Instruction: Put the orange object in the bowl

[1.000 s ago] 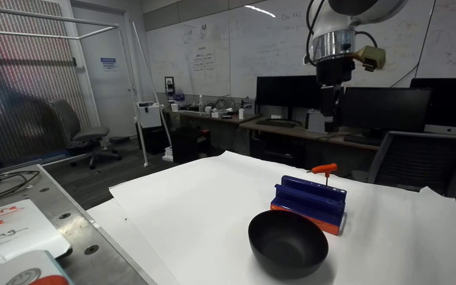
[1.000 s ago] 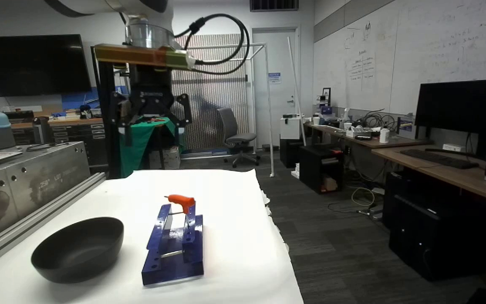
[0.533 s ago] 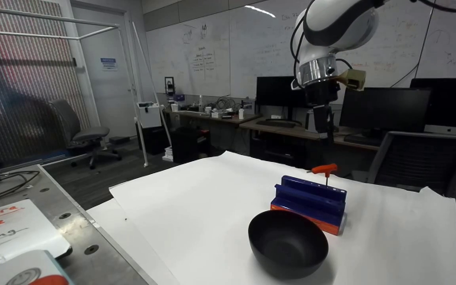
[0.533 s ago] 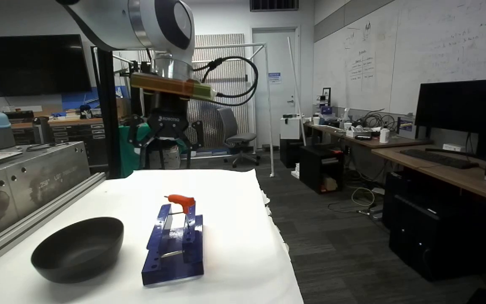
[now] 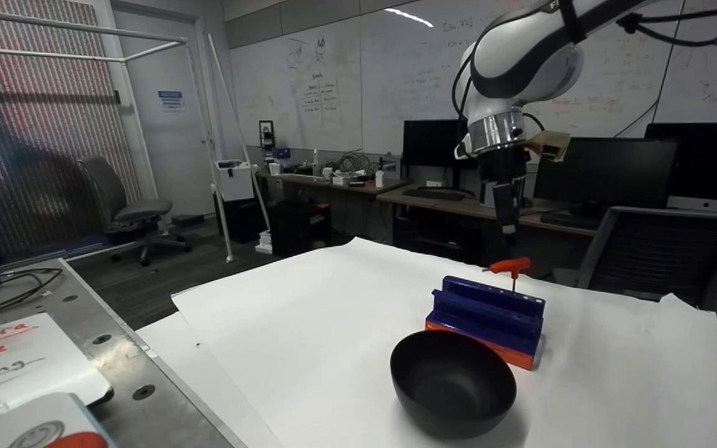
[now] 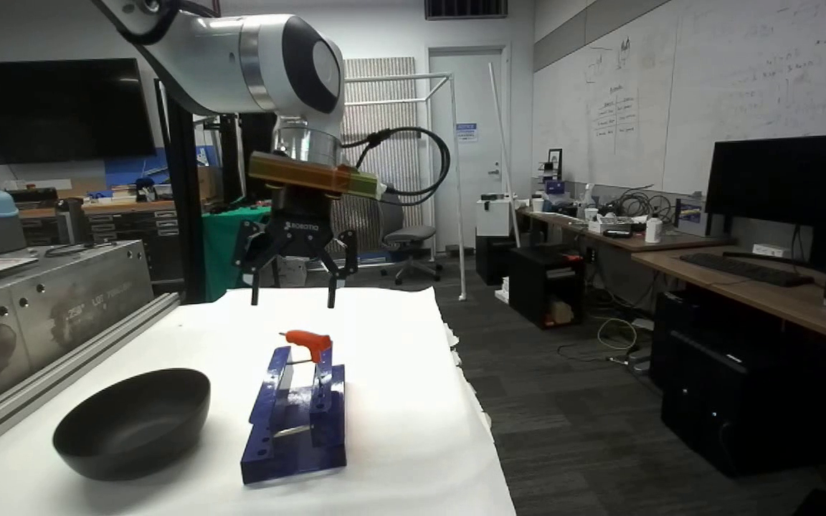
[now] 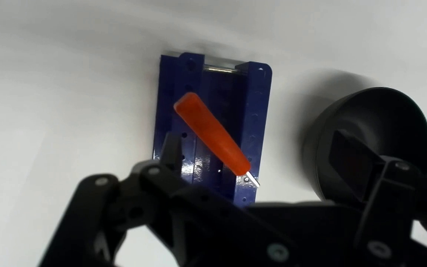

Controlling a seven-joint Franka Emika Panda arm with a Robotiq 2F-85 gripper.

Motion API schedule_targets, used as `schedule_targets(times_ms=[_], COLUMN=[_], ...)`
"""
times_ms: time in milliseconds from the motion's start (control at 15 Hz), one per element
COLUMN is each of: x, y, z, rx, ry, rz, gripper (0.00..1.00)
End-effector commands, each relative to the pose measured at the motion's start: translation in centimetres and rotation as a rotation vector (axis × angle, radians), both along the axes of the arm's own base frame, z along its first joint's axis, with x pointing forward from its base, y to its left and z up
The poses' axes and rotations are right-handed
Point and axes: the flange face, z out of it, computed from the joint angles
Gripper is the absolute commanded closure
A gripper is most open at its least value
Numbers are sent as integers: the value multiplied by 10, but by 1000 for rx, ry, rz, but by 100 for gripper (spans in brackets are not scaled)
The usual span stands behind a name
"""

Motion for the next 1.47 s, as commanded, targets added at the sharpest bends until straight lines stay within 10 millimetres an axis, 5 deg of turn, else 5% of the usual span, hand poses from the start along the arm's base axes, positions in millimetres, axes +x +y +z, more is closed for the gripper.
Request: schedule_targets(times_ms=[0,800,867,933,1400], x=[13,21,20,20,16], y=[-14,-19,-19,-19,-23], z=[-5,-43,-44,-44,-36], rx=[43,61,66,65,57], ry=[-18,-17,-21,-21,-21], rz=[28,108,109,113,112], gripper=[0,0,25,26,81])
